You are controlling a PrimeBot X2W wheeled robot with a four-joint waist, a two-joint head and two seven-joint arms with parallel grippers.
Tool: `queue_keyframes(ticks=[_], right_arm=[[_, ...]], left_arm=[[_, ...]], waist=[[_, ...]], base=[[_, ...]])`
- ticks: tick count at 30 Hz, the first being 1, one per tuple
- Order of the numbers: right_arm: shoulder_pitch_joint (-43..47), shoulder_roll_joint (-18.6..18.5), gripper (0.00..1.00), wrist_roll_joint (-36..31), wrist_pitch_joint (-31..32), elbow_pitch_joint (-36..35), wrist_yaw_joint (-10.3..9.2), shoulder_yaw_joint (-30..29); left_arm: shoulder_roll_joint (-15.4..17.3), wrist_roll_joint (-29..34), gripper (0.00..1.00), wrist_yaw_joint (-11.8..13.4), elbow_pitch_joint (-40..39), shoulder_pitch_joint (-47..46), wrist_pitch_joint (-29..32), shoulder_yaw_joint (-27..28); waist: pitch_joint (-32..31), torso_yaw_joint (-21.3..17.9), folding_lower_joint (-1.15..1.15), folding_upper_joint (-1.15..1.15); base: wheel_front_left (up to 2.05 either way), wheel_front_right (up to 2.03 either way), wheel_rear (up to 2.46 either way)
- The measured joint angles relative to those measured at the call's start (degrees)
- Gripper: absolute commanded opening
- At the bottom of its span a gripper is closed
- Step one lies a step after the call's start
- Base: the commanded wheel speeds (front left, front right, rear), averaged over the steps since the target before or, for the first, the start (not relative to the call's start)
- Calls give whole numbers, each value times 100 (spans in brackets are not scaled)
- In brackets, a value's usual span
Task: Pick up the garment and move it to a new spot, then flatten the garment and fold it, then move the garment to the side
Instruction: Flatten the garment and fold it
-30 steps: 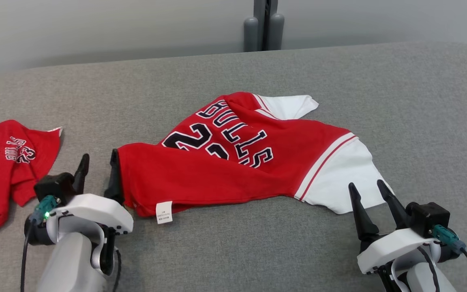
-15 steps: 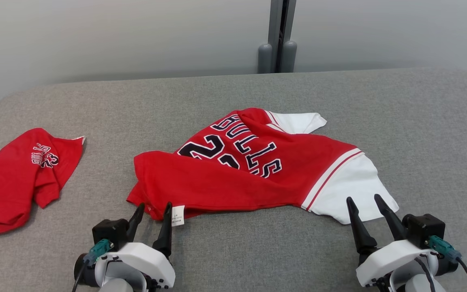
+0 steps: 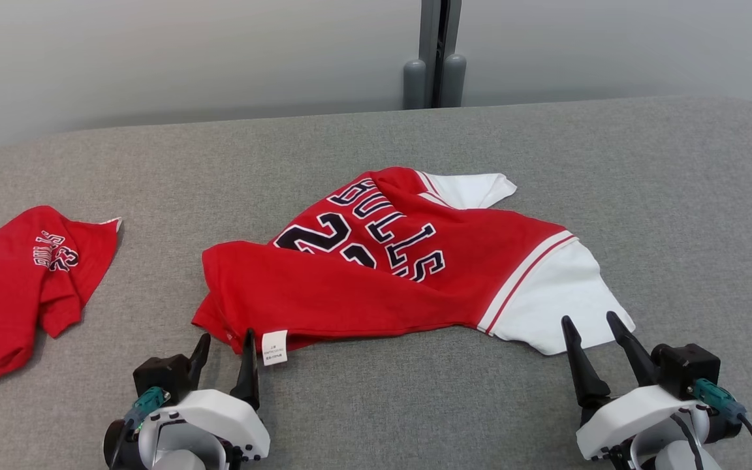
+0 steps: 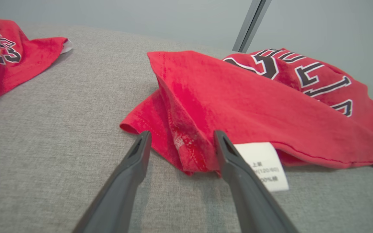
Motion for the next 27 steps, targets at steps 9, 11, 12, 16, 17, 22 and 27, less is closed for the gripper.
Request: queue_keyframes(ticks=[9,11,12,16,17,22,27], right_arm=[[-15,1,100,20,0,-8,0,33],[-30,1,100,20,0,-18,0,41],[-30,1,100,21,0,-19,0,41],[-25,1,100,21,0,-20,0,21],[-25,1,100,21,0,-20,0,21],[45,-2,100,51,0,-1,0,-53],[197,1,100,121,1,37,0,-92]], left_arm=[[1,-44,0,-70,181,-4,0,-45],[0,-63,0,-86,221,-24,0,-49],[0,-82,0,-93,232,-36,0,-55],[-2,-247,0,-254,109,-36,0,-9],[-2,-247,0,-254,109,-36,0,-9],[0,-349,0,-609,-415,88,0,223],[-2,-335,0,-799,-769,420,0,525]], waist=[[15,55,0,0],[18,55,0,0],[18,55,0,0],[-19,59,0,0],[-19,59,0,0],[-172,105,0,0],[-454,197,0,0]], base=[[0,0,0],[0,0,0],[0,0,0],[0,0,0],[0,0,0],[0,0,0],[0,0,0]])
